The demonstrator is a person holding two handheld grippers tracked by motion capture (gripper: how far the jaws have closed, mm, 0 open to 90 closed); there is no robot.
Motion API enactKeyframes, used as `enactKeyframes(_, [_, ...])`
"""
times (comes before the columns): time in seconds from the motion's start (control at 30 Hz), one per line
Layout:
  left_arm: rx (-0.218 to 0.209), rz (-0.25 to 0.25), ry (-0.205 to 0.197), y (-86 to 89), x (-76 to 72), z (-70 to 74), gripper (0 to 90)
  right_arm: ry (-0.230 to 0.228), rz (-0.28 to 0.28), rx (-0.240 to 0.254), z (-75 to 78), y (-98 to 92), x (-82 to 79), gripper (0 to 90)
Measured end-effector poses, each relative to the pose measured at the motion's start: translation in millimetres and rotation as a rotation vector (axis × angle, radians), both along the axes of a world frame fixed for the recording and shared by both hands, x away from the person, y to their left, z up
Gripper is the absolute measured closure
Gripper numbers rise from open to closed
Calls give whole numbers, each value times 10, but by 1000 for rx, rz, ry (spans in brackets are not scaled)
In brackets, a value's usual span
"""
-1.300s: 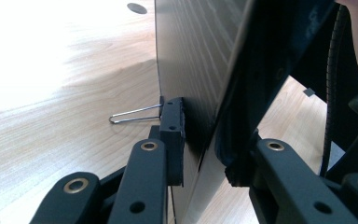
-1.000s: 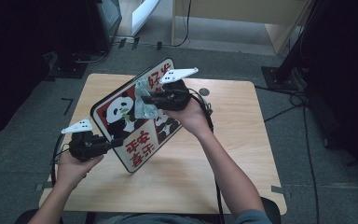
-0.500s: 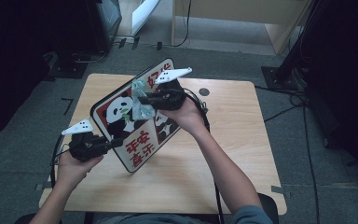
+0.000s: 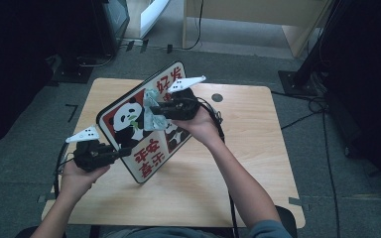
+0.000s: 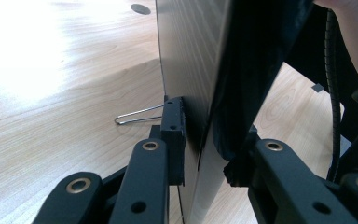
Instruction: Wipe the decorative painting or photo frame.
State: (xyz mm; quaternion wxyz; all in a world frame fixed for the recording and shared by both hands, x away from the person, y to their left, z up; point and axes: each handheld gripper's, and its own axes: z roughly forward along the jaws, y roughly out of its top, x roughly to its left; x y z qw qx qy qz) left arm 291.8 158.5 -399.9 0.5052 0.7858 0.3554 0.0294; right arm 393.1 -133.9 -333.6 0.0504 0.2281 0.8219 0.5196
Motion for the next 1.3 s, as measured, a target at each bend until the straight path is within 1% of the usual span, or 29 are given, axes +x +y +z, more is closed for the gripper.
enactKeyframes(0.13, [3,-3,0,-4,-2,3,741,12,-1,-2,-43,-18,5,802])
enactKeyframes(0.53, [5,-11,-2,-3,2,5,736,27,-10,-22,-160,-69,7,802])
enactKeyframes(0.57, [5,-13,-2,-3,3,5,736,36,-11,-25,-168,-71,5,802])
enactKeyframes(1.03, [7,-32,-3,-8,9,4,723,49,-22,-61,-320,-107,-26,800])
enactKeyframes(1.3, [13,-32,-6,-16,10,9,722,51,-24,-61,-400,-117,-48,800])
